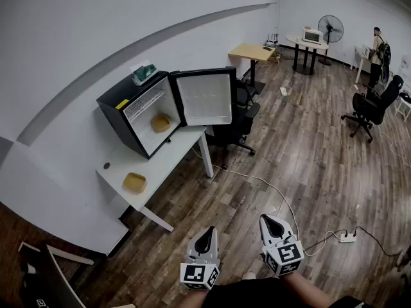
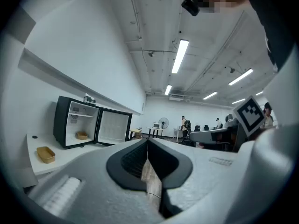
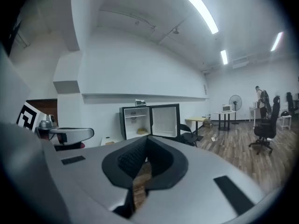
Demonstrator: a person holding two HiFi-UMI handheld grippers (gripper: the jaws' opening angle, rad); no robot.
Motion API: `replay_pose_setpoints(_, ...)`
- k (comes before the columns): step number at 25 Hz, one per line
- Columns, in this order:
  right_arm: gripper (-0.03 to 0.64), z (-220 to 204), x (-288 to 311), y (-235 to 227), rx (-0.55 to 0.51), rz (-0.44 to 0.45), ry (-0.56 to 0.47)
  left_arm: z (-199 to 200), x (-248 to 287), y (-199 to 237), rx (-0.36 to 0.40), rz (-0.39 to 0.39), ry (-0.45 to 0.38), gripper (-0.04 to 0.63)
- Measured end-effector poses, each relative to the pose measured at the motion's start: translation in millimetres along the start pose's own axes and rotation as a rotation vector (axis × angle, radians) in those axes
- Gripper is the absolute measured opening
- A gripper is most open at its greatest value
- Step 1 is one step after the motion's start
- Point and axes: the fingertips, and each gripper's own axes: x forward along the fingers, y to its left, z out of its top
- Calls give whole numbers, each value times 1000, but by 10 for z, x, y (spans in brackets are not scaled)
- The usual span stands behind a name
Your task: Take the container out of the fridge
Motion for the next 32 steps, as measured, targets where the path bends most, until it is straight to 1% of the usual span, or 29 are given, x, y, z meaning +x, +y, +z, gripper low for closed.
replay_pose_setpoints(3,0,-164,-28,-145,22,18,7,9,65,-21,4,9,-3,15)
replay_pose_setpoints(6,2,-234,-80,-318,62,10,19,34,109,-40,11,18,-11,15)
replay_pose_setpoints(10,2,-327,-173,-512,66,5,34,37,132,-79,0,58,-31,15)
replay_pose_setpoints(12,2,-398,-228,-586,75,13,36,-26,140,-133,-7,71,-24,15)
replay_pose_setpoints(14,2,-466,-267,-678,90,12,35,-105,176,-199,-3,66,-3,15)
replay_pose_setpoints(18,2,-521,-313,-863,124,-16,26,-173,302,-260,14,53,29,15)
replay_pose_setpoints(20,2,-523,-271,-952,123,-25,20,-177,418,-253,15,48,29,15)
replay_pose_setpoints(25,2,-433,-15,-1083,118,-6,4,-228,825,-185,-8,12,40,15)
replay_pose_setpoints(29,2,-410,255,-1241,84,-14,12,-313,1261,-112,-23,-26,43,15)
replay_pose_setpoints(32,2,-382,575,-1422,66,-26,25,-344,1645,20,-33,-51,45,15)
